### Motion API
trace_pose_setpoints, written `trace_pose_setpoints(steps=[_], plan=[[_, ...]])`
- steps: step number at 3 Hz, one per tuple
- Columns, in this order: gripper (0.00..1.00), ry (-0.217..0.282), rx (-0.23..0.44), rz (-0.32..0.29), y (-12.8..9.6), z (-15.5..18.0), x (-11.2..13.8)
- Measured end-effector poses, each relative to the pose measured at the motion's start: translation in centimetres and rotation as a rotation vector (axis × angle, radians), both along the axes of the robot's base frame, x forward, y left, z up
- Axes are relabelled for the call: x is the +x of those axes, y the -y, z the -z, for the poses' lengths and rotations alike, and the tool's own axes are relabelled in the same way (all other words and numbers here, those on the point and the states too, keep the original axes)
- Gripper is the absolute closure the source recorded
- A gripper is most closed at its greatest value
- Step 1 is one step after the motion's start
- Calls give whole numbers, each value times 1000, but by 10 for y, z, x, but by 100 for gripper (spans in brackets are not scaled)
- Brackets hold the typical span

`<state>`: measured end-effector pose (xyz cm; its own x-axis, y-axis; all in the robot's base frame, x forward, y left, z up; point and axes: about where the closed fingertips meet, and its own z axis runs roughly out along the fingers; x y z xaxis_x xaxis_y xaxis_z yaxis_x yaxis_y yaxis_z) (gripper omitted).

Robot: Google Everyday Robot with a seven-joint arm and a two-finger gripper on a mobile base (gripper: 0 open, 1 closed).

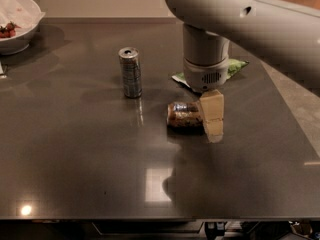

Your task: Knock orange can over

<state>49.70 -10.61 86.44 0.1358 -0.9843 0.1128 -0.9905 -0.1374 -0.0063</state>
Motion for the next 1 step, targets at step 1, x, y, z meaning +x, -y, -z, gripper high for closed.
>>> trace_pose_setpoints(steps=[1], plan=[[0, -2, 5, 1, -1, 0, 0]])
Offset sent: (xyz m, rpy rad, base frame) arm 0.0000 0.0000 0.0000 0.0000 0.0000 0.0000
